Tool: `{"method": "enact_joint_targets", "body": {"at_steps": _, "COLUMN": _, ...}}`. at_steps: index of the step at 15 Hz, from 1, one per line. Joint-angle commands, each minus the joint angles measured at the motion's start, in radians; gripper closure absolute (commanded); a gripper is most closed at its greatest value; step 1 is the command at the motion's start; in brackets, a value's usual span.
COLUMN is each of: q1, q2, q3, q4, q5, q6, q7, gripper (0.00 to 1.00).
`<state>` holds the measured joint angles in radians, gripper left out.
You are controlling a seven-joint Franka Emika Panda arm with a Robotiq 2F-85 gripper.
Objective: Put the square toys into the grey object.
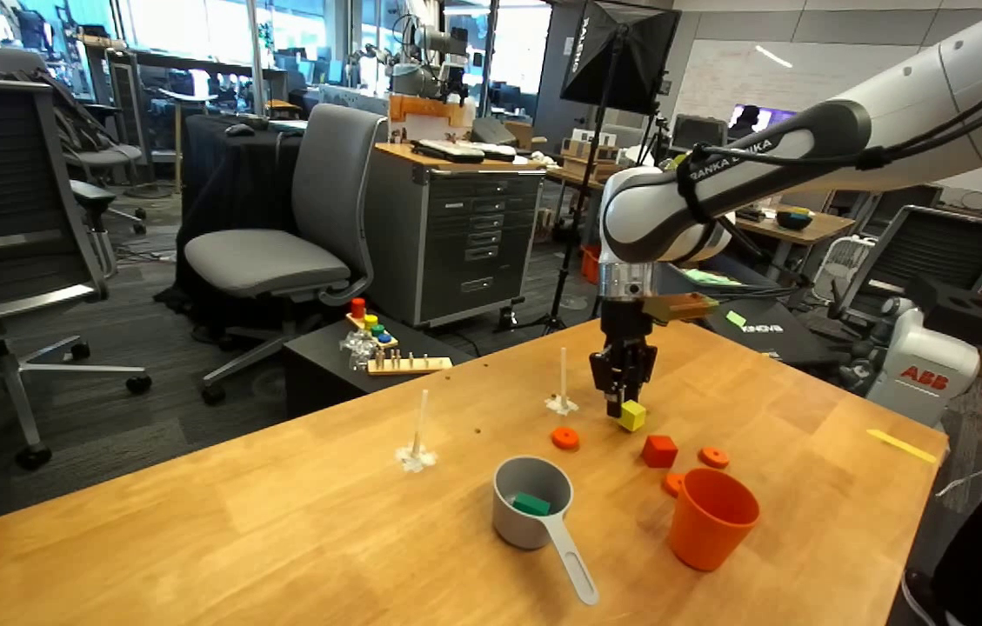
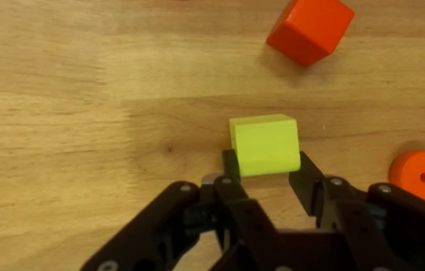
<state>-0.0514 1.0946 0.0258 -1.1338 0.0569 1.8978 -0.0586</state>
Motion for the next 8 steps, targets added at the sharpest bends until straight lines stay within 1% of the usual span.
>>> {"method": "enact_joint_targets", "body": {"at_steps": 1, "q1": -0.024, "q2": -0.072, "q3": 0.03, "q4": -0.055, "q5": 0.044, "q6": 0.018, "q7": -0.027, "gripper": 0.85}}
{"method": "enact_joint_targets", "body": {"at_steps": 4, "q1": -0.022, "q2": -0.151, "q3": 0.061, "q4": -0.108, "q5": 0.076, "q6": 0.027, "q7": -0.058, "gripper": 0.85}}
{"method": "enact_joint_targets", "body": {"at_steps": 6, "q1": -0.009, "q2": -0.195, "q3": 0.088, "q4": -0.133, "q5": 0.094, "q6": 0.021, "q7": -0.076, "gripper": 0.85}}
{"method": "enact_joint_targets", "body": {"at_steps": 8, "q1": 0.005, "q2": -0.216, "q3": 0.122, "q4": -0.136, "q5": 0.118, "q6": 0.0, "q7": -0.093, "gripper": 0.85}}
